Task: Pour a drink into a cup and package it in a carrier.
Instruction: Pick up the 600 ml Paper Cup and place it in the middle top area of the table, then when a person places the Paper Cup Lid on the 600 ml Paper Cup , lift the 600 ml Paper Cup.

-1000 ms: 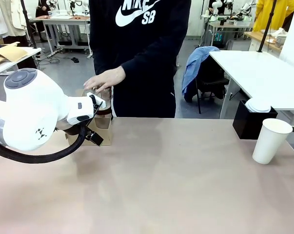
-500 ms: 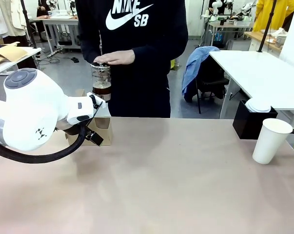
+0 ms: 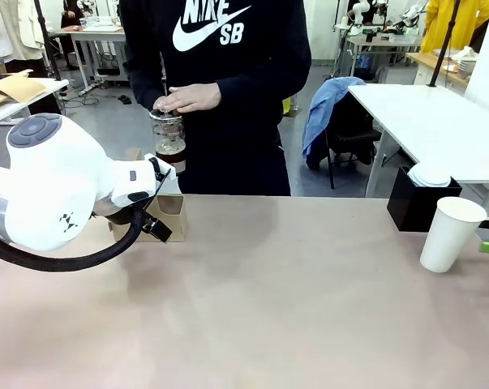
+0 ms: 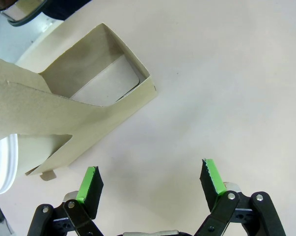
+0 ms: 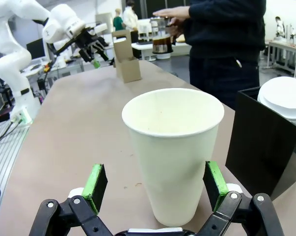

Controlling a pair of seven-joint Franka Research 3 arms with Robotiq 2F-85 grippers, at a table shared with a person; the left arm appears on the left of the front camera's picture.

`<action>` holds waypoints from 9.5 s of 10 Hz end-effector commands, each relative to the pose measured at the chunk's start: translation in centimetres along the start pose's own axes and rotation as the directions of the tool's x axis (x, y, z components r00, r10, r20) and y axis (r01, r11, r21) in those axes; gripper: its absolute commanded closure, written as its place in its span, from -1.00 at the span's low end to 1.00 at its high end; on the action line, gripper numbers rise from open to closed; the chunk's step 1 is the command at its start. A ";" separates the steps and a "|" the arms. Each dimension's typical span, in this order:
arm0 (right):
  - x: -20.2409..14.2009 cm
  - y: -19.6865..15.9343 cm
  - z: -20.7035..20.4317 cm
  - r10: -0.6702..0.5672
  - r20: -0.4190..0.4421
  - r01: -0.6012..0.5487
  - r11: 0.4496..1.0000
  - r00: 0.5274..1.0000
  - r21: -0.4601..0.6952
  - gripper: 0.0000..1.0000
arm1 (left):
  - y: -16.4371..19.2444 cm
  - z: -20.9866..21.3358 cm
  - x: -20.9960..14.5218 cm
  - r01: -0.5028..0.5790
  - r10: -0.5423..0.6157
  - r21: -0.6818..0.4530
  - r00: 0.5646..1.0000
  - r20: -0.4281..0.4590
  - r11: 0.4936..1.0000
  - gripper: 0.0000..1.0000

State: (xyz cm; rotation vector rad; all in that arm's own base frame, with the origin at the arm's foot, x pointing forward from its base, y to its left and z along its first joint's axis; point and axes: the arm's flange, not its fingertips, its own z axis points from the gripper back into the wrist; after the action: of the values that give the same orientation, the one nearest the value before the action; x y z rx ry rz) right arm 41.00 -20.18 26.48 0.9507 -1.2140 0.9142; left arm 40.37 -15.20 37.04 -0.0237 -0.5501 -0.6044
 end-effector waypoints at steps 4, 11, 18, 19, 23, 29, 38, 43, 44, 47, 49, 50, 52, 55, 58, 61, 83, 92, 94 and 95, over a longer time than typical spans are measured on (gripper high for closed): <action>-0.7 -0.3 -2.6 -0.026 0.042 0.029 0.997 0.999 -0.074 -1.00 | 0.0 0.0 0.0 0.000 0.000 -0.001 1.000 0.000 1.000 -1.00; -2.5 -1.2 -7.1 -0.020 0.047 0.024 0.996 0.999 -0.082 -1.00 | 0.0 0.0 0.0 0.000 0.000 -0.001 1.000 0.000 1.000 -1.00; -2.6 -1.2 -8.0 -0.037 0.054 0.039 0.998 0.998 -0.038 -0.60 | 0.0 0.0 0.0 0.000 0.000 -0.001 1.000 0.000 1.000 -1.00; -2.6 -1.2 -8.0 -0.037 0.054 0.039 0.998 0.998 -0.038 -0.60 | 0.0 0.0 0.0 0.000 0.000 -0.001 1.000 0.000 1.000 -1.00; 1.2 0.8 -8.3 -0.092 0.144 0.110 0.985 0.985 -0.130 -0.60 | 0.0 0.0 0.0 0.000 0.000 -0.001 1.000 0.000 1.000 -1.00; 9.9 2.8 -23.6 -0.105 0.146 0.128 0.979 0.984 -0.156 -0.60 | 0.0 0.0 0.0 0.000 0.000 -0.001 1.000 0.000 1.000 -1.00; 5.3 -2.7 -36.9 -0.092 0.162 0.129 0.964 0.983 -0.232 -0.60 | 0.0 0.0 0.0 0.000 0.000 -0.001 1.000 0.000 1.000 -1.00; 4.8 -2.3 -36.6 -0.102 0.161 0.137 0.966 0.982 -0.221 -0.60 | 0.0 0.0 0.0 0.000 0.000 -0.001 1.000 0.000 1.000 -1.00; 4.8 -2.3 -36.6 -0.102 0.161 0.137 0.966 0.982 -0.221 -0.60 | 0.0 0.0 0.0 0.000 0.000 -0.001 1.000 0.000 1.000 -1.00; 4.8 -2.3 -36.6 -0.102 0.161 0.137 0.966 0.982 -0.221 -0.60 | 0.0 0.0 0.0 0.000 0.000 -0.001 1.000 0.000 1.000 -1.00; 4.8 -2.3 -36.6 -0.102 0.161 0.137 0.966 0.982 -0.221 -0.60 | 0.0 0.0 0.0 0.000 0.000 -0.001 1.000 0.000 1.000 -1.00; 4.8 -2.3 -36.6 -0.102 0.161 0.137 0.966 0.982 -0.221 -0.60 | 0.0 0.0 0.0 0.000 0.000 -0.001 1.000 0.000 1.000 -1.00; 4.8 -2.3 -36.6 -0.102 0.161 0.137 0.966 0.982 -0.221 -0.60 | 0.0 0.0 0.0 0.000 0.000 -0.001 1.000 0.000 1.000 -1.00; 4.8 -2.3 -36.6 -0.102 0.161 0.137 0.966 0.982 -0.221 -0.60 | 0.0 0.0 0.0 0.000 0.000 -0.001 1.000 0.000 1.000 -1.00; 4.8 -2.3 -36.6 -0.102 0.161 0.137 0.966 0.982 -0.221 -0.60 | 0.0 0.0 0.0 0.000 0.000 -0.001 1.000 0.000 1.000 -1.00; 4.8 -2.3 -36.6 -0.102 0.161 0.137 0.966 0.982 -0.221 -0.60 | 0.0 0.0 0.0 0.000 0.000 -0.001 1.000 0.000 1.000 -1.00; 4.8 -2.3 -36.6 -0.102 0.161 0.137 0.966 0.982 -0.221 -0.60 | 0.0 0.0 0.0 0.000 0.000 -0.001 1.000 0.000 1.000 -1.00; 4.8 -2.3 -36.6 -0.102 0.161 0.137 0.966 0.982 -0.221 -0.60 | 0.0 0.0 0.0 0.000 0.000 -0.001 1.000 0.000 1.000 -1.00; 4.8 -2.3 -36.6 -0.102 0.161 0.137 0.966 0.982 -0.221 -0.60 | 0.0 0.0 0.0 0.000 0.000 -0.001 1.000 0.000 1.000 -1.00; 4.8 -2.3 -36.6 -0.102 0.161 0.137 0.966 0.982 -0.221 -0.60 | 0.0 0.0 0.0 0.000 0.000 -0.001 1.000 0.000 1.000 -1.00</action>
State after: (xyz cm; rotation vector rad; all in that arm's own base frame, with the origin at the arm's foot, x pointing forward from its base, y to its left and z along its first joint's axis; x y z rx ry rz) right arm 55.91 13.53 27.17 0.9098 -1.3340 0.5988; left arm 40.38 -15.21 37.02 -0.0228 -0.5497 -0.6047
